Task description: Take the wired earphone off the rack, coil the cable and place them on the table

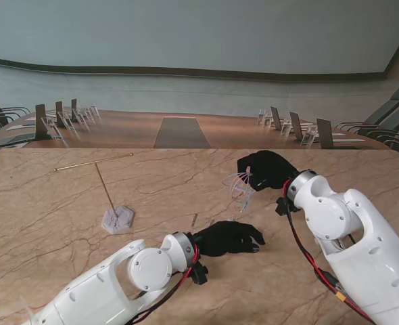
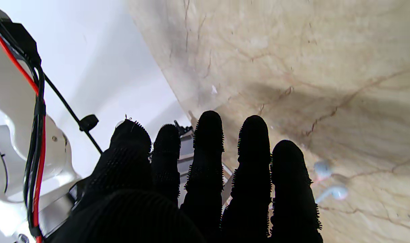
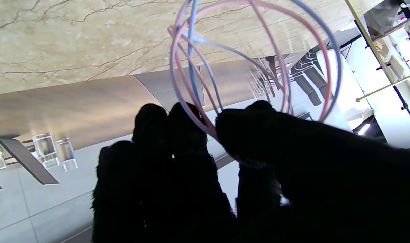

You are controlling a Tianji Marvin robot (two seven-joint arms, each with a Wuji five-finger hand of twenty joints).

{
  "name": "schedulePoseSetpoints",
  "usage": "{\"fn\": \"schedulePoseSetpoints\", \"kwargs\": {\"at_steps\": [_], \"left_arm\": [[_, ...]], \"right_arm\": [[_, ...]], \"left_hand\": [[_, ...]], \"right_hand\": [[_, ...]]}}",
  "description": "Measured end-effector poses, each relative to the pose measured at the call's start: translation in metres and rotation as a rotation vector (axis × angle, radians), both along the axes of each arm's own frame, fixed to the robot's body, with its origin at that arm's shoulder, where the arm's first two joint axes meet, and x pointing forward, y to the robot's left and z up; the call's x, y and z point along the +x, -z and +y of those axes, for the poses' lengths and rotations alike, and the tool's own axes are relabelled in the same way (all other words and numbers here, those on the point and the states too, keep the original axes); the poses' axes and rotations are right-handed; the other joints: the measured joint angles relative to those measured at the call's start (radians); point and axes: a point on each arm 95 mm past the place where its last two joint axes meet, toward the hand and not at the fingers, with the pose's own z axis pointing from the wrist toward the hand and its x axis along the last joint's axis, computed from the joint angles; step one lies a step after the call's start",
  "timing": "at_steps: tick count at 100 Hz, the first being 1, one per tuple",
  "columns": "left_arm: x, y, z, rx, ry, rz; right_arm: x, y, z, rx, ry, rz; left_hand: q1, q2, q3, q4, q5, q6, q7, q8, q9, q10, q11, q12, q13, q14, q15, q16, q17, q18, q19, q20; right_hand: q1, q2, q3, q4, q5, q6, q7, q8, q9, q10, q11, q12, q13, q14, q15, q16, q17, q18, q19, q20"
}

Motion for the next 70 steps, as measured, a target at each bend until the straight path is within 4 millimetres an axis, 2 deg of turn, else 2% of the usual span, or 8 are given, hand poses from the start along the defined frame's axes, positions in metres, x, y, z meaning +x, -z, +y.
{"fn": "schedulePoseSetpoints", "kwargs": {"at_steps": [15,22,31,44,45,55,60,70], "left_arm": [[-0.002,0.003,-0.006,0.033,0.025,0.032],[-0.002,0.005,-0.008,0.044,0.034,0.041],[-0.002,0.008,-0.01,0.057,0.041,0.054],[-0.001,0.012,-0.013,0.079,0.053,0.071],[0.0,0.012,-0.013,0.079,0.053,0.071],[0.002,0.015,-0.016,0.085,0.055,0.078],[0.003,0.015,-0.018,0.084,0.055,0.082],[0.004,0.013,-0.022,0.082,0.061,0.082]], "right_arm": [[-0.002,-0.004,0.003,0.0,-0.014,-0.01],[-0.003,-0.006,0.003,0.007,-0.018,-0.015],[-0.004,-0.01,0.003,0.016,-0.028,-0.024],[-0.008,-0.018,0.004,0.019,-0.049,-0.039],[-0.008,-0.018,0.005,0.02,-0.05,-0.04],[-0.012,-0.023,0.008,0.025,-0.06,-0.052],[-0.014,-0.024,0.01,0.029,-0.065,-0.056],[-0.017,-0.025,0.014,0.033,-0.077,-0.056]], "left_hand": [[-0.001,0.061,-0.001,0.0,-0.1,0.028,-0.044,-0.012,-0.008,0.0,0.0,0.002,-0.001,0.0,0.001,0.0,-0.009,0.0,0.0,0.0],[-0.001,0.063,-0.001,0.0,-0.137,0.031,-0.054,-0.012,-0.014,0.0,0.0,0.002,-0.006,0.0,0.0,0.0,-0.019,0.001,0.0,0.0],[-0.001,0.071,-0.001,0.0,-0.155,0.025,-0.054,-0.012,-0.048,0.0,-0.031,-0.01,-0.045,0.0,-0.046,-0.003,-0.05,-0.001,-0.054,-0.023],[-0.001,0.071,-0.024,0.001,-0.203,0.009,-0.054,-0.013,-0.155,-0.001,-0.158,-0.134,-0.133,-0.055,-0.23,-0.127,-0.11,-0.006,-0.206,-0.106],[-0.001,0.071,-0.024,0.009,-0.203,0.009,-0.054,-0.013,-0.165,-0.001,-0.163,-0.135,-0.14,-0.062,-0.258,-0.148,-0.115,-0.007,-0.22,-0.111],[-0.001,0.071,-0.024,0.009,-0.23,0.006,-0.055,-0.024,-0.232,-0.015,-0.247,-0.242,-0.198,-0.105,-0.402,-0.244,-0.154,-0.03,-0.337,-0.173],[-0.002,0.071,-0.024,0.009,-0.261,0.006,-0.058,-0.026,-0.279,-0.028,-0.275,-0.284,-0.236,-0.129,-0.45,-0.294,-0.174,-0.045,-0.391,-0.202],[-0.028,0.071,-0.024,0.009,-0.334,0.022,-0.081,-0.039,-0.358,-0.043,-0.298,-0.322,-0.289,-0.163,-0.514,-0.332,-0.206,-0.063,-0.453,-0.232]], "right_hand": [[0.0,0.0,0.0,0.0,0.0,0.0,0.0,0.0,0.0,0.002,0.0,0.0,0.0,0.005,0.0,0.0,0.004,0.007,0.0,0.0],[0.0,0.0,0.0,0.0,0.0,0.0,0.0,0.0,0.0,0.005,0.0,0.0,0.0,0.007,0.0,0.0,0.006,0.01,0.0,0.0],[0.0,0.0,0.0,0.0,0.0,0.0,0.0,0.0,0.0,0.005,0.0,0.0,0.0,0.007,0.0,0.0,0.006,0.01,0.0,0.0],[0.0,0.0,0.0,0.0,0.0,0.0,0.0,0.0,0.0,0.005,0.0,0.0,0.0,0.008,0.001,0.0,0.006,0.01,0.0,0.0],[0.0,0.0,0.0,0.0,0.0,0.0,0.0,0.0,0.0,0.005,0.0,0.0,0.0,0.008,0.001,0.0,0.006,0.01,0.0,0.0],[0.0,0.0,0.0,0.0,0.0,0.0,0.0,0.0,0.007,0.005,0.0,0.0,0.009,0.01,0.001,0.0,0.017,0.016,0.0,0.0],[0.0,0.0,0.0,0.0,0.0,0.0,0.0,0.0,0.007,0.006,0.0,0.0,0.009,0.012,0.001,0.0,0.018,0.019,0.0,0.0],[0.0,0.0,0.0,0.0,0.0,0.0,0.0,0.0,0.007,0.007,0.0,0.0,0.01,0.012,0.001,0.0,0.018,0.02,0.0,0.0]]}}
